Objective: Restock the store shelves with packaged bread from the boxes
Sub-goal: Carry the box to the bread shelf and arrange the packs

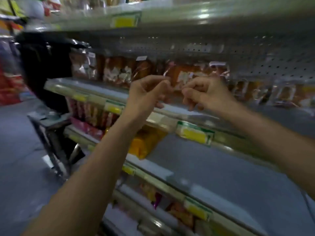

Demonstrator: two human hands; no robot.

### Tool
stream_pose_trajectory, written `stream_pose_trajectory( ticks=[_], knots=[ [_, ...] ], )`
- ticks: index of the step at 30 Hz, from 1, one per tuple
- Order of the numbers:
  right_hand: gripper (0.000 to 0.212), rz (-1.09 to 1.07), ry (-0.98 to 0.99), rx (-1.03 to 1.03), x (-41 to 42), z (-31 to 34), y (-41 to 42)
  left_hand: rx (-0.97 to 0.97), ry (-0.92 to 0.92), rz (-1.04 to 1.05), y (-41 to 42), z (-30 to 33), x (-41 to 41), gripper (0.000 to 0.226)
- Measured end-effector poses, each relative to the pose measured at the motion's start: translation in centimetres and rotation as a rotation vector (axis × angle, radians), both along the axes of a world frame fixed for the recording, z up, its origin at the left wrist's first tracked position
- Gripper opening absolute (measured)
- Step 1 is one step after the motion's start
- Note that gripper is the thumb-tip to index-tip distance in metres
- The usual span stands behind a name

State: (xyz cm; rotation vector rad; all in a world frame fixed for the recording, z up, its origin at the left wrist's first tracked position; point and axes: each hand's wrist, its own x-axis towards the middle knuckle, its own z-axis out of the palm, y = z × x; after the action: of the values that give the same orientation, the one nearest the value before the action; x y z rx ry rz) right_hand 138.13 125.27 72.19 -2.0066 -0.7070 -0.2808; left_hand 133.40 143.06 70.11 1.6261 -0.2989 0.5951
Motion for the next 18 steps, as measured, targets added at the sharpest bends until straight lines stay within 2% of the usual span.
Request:
stream_pose_trajectory(
  ticks=[4, 8, 13, 18],
  knots=[
    [0.010, 0.116, 0.062, 0.081, -0.8, -2.7, 10.3, -0.123, 0.138, 0.154, 10.8, -3.1, -2.4, 0.010],
    [0.012, 0.284, 0.205, 0.102, -1.7, -7.9, 20.4, -0.156, 0.293, 0.328, 21.3, -8.3, -4.6, 0.015],
    [0.010, 0.469, 0.449, -0.023, -2.2, -18.0, 31.0, -0.214, 0.594, 0.405, 31.4, -16.8, -6.9, 0.012],
    [0.007, 0.494, 0.720, -0.170, -2.3, -29.8, 37.4, -0.309, 0.831, 0.456, 37.7, -27.2, -8.5, 0.011]
  ],
)
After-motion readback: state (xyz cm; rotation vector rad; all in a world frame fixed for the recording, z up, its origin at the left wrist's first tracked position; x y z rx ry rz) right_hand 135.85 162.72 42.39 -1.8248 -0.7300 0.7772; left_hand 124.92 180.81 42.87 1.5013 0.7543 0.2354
